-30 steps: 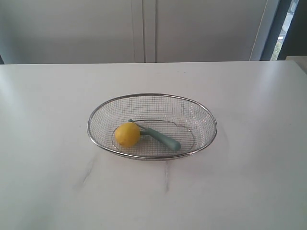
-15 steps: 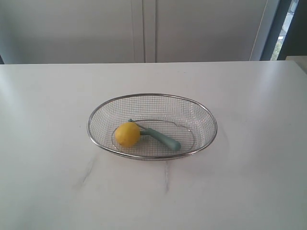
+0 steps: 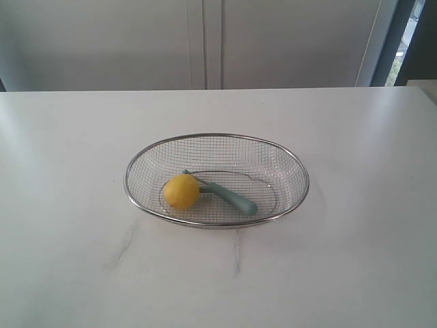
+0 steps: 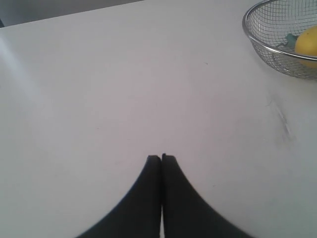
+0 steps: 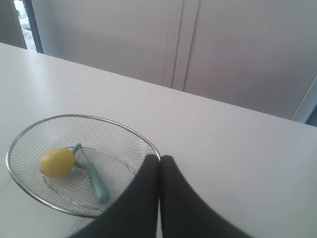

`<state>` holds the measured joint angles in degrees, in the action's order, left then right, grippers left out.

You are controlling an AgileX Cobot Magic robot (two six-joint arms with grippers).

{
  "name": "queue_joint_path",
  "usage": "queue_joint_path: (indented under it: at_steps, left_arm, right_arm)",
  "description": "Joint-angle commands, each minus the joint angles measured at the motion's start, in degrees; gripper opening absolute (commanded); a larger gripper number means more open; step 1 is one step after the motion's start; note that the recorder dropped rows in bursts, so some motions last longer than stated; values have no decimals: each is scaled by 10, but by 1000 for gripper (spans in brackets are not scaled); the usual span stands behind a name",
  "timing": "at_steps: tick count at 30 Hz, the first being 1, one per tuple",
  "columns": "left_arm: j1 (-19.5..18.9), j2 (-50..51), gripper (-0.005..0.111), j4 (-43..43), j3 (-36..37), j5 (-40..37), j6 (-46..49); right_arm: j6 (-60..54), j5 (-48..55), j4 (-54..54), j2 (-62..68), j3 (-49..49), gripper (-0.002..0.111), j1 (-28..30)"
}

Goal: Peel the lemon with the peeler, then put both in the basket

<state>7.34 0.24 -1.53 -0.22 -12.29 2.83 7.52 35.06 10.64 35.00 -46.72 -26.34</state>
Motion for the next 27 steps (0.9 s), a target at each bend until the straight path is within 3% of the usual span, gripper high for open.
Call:
queue_joint_path:
  at_steps: [1, 12, 27]
  left_arm:
    - [-1, -2, 0, 3, 2, 2, 0]
    - [-23, -2, 0, 3, 2, 3, -35]
    - [-23, -2, 0, 15, 2, 6, -45]
  right_arm:
    - [3, -4, 1, -3, 1, 0, 4]
    - [3, -4, 1, -3, 1, 0, 4]
    - [3, -4, 1, -3, 1, 0, 4]
